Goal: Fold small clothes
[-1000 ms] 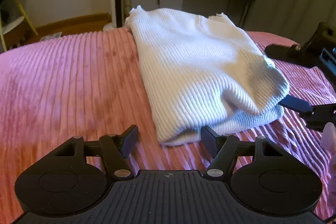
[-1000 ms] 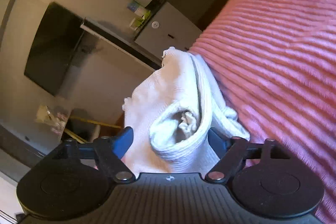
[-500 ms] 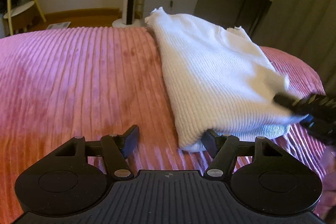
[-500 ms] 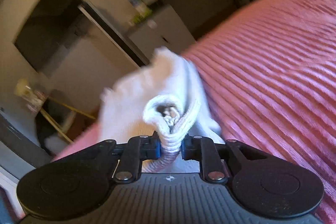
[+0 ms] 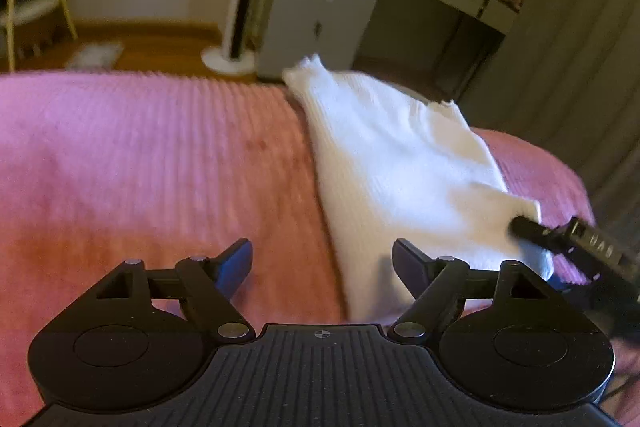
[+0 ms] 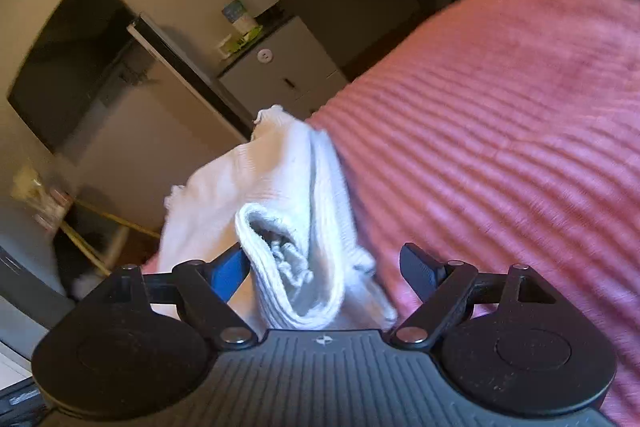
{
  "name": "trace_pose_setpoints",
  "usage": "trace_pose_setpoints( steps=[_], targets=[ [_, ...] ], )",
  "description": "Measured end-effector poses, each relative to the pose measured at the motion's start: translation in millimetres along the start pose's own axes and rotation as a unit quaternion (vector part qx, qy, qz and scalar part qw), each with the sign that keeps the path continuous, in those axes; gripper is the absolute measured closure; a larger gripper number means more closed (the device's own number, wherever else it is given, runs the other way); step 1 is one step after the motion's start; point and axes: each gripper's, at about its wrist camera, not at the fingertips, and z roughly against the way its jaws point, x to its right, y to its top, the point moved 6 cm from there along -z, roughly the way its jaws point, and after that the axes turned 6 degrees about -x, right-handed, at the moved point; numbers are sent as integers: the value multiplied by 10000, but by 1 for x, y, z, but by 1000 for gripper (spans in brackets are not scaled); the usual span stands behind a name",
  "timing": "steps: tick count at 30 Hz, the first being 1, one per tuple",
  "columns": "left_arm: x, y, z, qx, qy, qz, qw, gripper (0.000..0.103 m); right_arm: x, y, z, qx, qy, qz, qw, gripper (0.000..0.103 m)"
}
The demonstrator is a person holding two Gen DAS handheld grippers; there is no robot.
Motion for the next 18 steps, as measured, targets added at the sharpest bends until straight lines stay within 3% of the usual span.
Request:
trace_pose_setpoints(
  steps=[3,5,7,9,13,15,18],
  targets=[
    [2,6,-25,-297,-173,156,9993,21,2,4,-9,-2,418,-215,9989,21],
    [6,10,-38,-357,-174,166,9991,21,4,2,-14,-23,549,-258,9982,27],
    [12,15,-48,-403,-173,116,9990,21,7,0,-21,-41,509,-254,9984,48],
    [15,20,-57,-470,-179,83,9987,21,10,-1,-29,-107,386,-213,9990,49],
    [22,29,-73,-565,-201,-50,9982,20,13,-1,-36,-110,511,-376,9979,38],
    [22,31,-78,-588,-281,-9,9979,20,13,-3,-38,-104,545,-356,9978,38],
    [22,34,-82,-506,-379,26,9980,23,14,-4,-39,-73,612,-462,9970,46]
  ],
)
